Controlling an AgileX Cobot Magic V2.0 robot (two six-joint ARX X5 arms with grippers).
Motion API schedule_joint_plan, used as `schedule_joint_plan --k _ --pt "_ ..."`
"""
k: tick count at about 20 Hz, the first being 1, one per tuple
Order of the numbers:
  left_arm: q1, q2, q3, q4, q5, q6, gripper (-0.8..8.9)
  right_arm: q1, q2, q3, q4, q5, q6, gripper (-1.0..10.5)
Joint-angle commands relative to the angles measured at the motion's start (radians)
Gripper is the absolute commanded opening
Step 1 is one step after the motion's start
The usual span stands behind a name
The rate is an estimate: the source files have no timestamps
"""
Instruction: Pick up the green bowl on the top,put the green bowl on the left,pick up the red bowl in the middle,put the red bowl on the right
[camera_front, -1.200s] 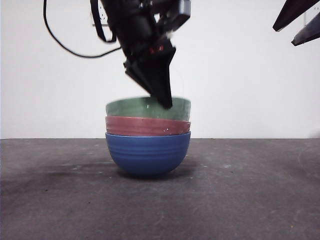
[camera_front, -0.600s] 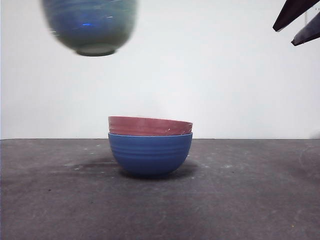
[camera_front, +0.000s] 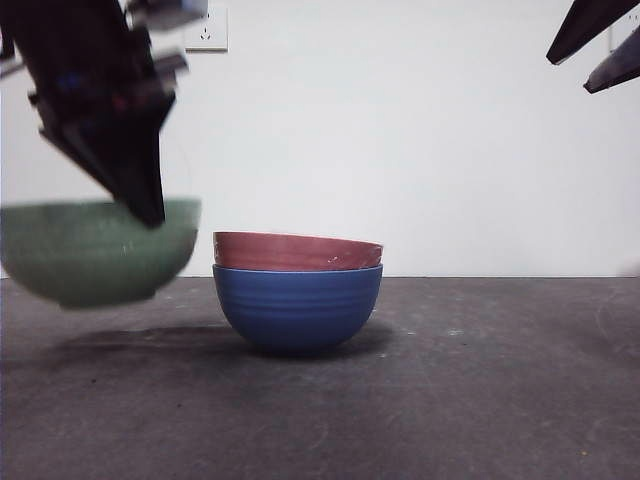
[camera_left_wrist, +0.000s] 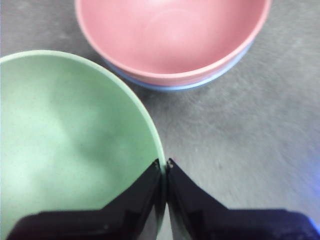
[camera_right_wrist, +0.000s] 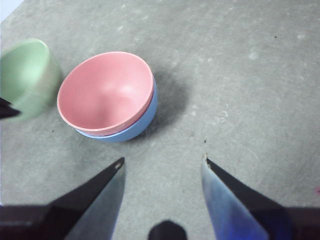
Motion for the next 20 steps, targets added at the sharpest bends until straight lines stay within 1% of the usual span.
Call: schedule_joint_plan --k 1,4,10,12,13,15,16,17,20 --pt "0.003 0.024 -0.045 0.068 0.000 -0.008 -0.09 0.001 0.002 0.003 0.003 -0.002 0.003 2.5" --pt "0.003 0.069 -0.061 0.108 0.005 -0.006 -0.09 0.001 0.002 0.003 0.003 -0.002 0.007 2.5" --pt "0.003 0.120 -0.061 0.105 0.006 -0.006 0.00 0.001 0.002 0.003 0.002 -0.005 0.007 2.5" --pt "0.003 0.127 -0.061 0.103 0.044 -0.006 0.06 0.001 0.002 0.003 0.002 -0.005 0.007 2.5" --pt "0.003 0.128 -0.061 0.103 0.073 -0.006 0.42 0.001 0.002 0.003 0.002 -0.005 0.007 2.5" --pt "0.003 0.128 -0.061 0.103 0.077 -0.006 2.47 0.002 0.002 0.003 0.002 -0.005 0.010 2.5" --pt "0.003 0.128 -0.061 0.102 0.073 -0.010 3.28 0.002 0.002 0.003 0.003 -0.005 0.010 2.5" --pt "0.003 0.128 -0.060 0.101 0.071 -0.017 3.39 0.004 0.002 0.003 0.003 -0.005 0.010 2.5" --pt "0.005 0.090 -0.020 0.025 -0.013 -0.038 3.43 0.037 0.002 0.003 0.021 -0.006 0.010 2.6"
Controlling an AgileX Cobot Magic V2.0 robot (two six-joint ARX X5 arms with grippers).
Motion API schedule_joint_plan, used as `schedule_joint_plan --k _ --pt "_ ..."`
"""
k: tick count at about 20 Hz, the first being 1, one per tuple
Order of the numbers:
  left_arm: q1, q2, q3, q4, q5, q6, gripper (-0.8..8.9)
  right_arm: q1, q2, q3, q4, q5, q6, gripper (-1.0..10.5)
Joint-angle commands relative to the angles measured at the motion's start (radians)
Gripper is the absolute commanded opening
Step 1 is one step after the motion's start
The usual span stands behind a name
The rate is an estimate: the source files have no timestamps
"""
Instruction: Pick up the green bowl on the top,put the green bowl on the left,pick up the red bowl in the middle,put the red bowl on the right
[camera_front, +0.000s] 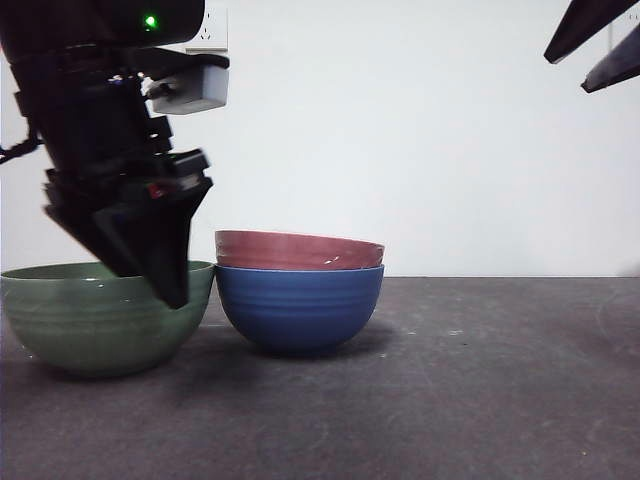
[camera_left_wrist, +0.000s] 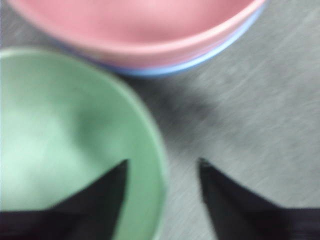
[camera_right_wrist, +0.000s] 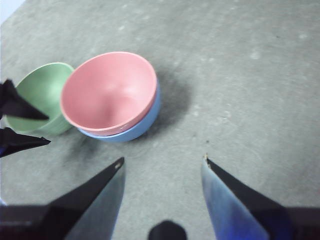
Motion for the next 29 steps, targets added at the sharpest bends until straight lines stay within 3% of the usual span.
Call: schedule_joint_plan --k 1,7,16,21,26,29 --pt "0.007 -0.051 0.046 -0.060 -0.044 -0.025 3.45 0.037 0.002 0.003 0.033 -0.003 0.007 2.6" --pt "0.066 -0.302 0.188 -0.201 -0.009 -0.069 3.46 0.233 0.103 0.087 0.082 0.003 0.034 2.6" --pt "0.317 -0.572 0.275 -0.488 0.141 -0.056 3.46 0.512 0.548 0.486 -0.130 0.108 -0.124 2.5" --pt "0.341 -0.598 0.275 -0.539 0.167 -0.057 3.46 0.598 0.766 0.599 -0.132 0.236 -0.207 2.5" --pt "0.341 -0.597 0.275 -0.551 0.164 -0.057 3.46 0.602 0.903 0.599 -0.116 0.236 -0.216 2.4" --pt "0.341 -0.597 0.275 -0.531 0.162 -0.057 3.46 0.602 0.934 0.599 -0.116 0.235 -0.217 1.1"
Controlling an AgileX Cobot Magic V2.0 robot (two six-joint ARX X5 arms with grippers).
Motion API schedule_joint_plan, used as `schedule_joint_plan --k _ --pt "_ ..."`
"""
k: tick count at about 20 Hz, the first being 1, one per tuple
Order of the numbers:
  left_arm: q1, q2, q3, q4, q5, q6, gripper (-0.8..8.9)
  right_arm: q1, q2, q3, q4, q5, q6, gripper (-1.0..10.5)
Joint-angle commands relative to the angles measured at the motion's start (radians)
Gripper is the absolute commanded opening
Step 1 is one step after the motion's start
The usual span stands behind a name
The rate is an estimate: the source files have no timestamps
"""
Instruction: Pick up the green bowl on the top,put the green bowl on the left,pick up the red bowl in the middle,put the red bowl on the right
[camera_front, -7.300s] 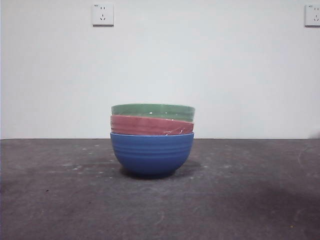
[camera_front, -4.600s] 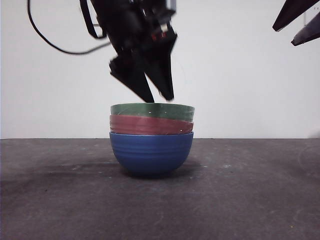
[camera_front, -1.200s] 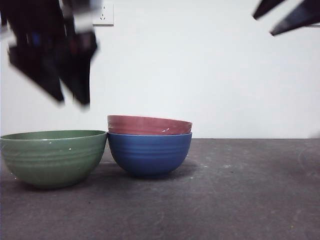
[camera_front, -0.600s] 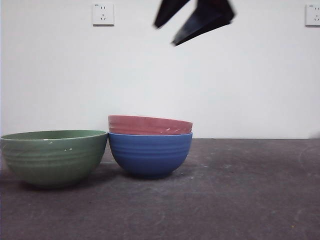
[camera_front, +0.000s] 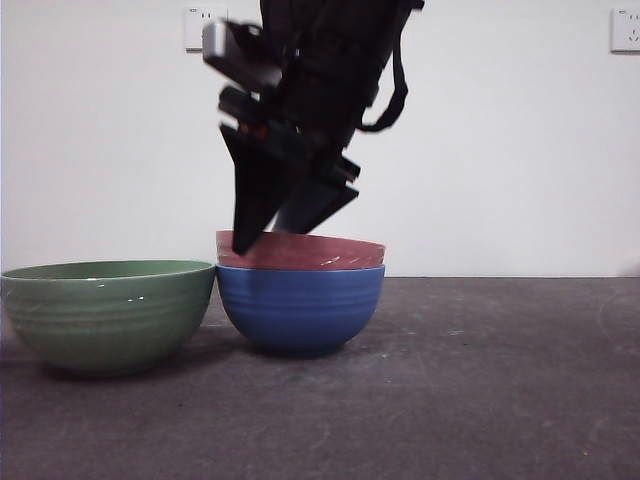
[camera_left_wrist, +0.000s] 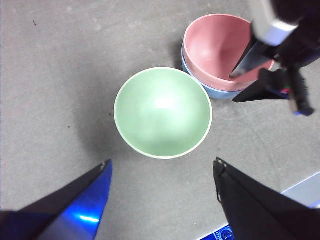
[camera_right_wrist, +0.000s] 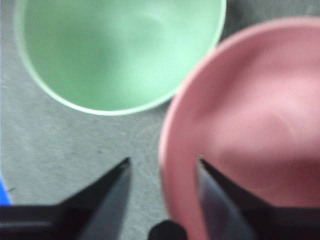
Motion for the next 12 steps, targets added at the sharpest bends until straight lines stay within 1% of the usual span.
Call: schedule_joint_plan --k 1,4,11,12 --pt "0.003 -0.002 -0.002 0.021 -0.002 0.005 3.46 0.001 0.010 -0.001 0.010 0.002 -0.016 0.8" --pt "0.003 0.003 -0.002 0.037 -0.003 0.006 3.46 0.004 0.010 -0.001 0.014 0.003 -0.022 -0.1" --pt "0.003 0.027 -0.002 0.051 -0.003 0.009 3.46 0.011 -0.012 0.000 0.025 0.008 -0.035 -0.1" --pt "0.003 0.030 -0.002 0.056 -0.003 0.009 3.46 0.011 -0.023 0.000 0.033 0.023 -0.035 -0.1"
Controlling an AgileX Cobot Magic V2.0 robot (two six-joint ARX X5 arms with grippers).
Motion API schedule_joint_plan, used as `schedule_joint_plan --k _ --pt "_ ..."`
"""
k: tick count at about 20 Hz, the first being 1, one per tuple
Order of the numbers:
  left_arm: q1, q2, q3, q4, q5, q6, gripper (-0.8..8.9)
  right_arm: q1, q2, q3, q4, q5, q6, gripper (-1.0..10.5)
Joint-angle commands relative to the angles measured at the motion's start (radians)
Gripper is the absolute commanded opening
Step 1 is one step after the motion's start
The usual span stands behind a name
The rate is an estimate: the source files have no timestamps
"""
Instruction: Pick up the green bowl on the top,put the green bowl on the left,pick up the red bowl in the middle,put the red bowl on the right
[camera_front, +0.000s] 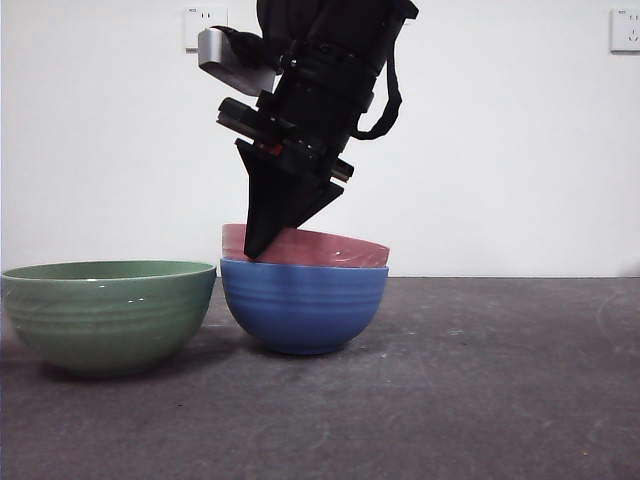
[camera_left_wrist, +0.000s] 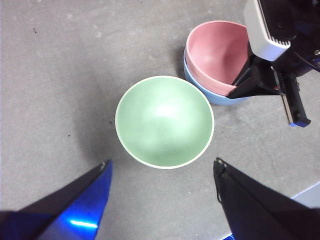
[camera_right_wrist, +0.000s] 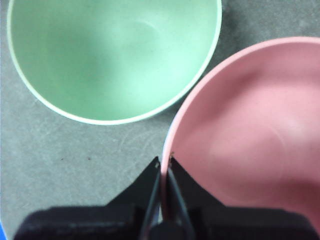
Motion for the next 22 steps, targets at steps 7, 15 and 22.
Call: schedule_joint_plan --k 7,15,22 --pt "0.003 0.004 -0.002 0.063 -0.003 0.009 3.46 0.002 -0.183 -0.004 0.000 0.067 0.006 -0.1" --pt "0.003 0.004 -0.002 0.149 -0.003 0.008 3.46 -0.119 -0.438 -0.059 -0.348 0.247 0.195 -0.1" --pt "0.003 0.004 -0.002 0.150 -0.002 0.003 3.46 -0.159 -0.502 -0.496 0.022 0.244 0.370 -0.1"
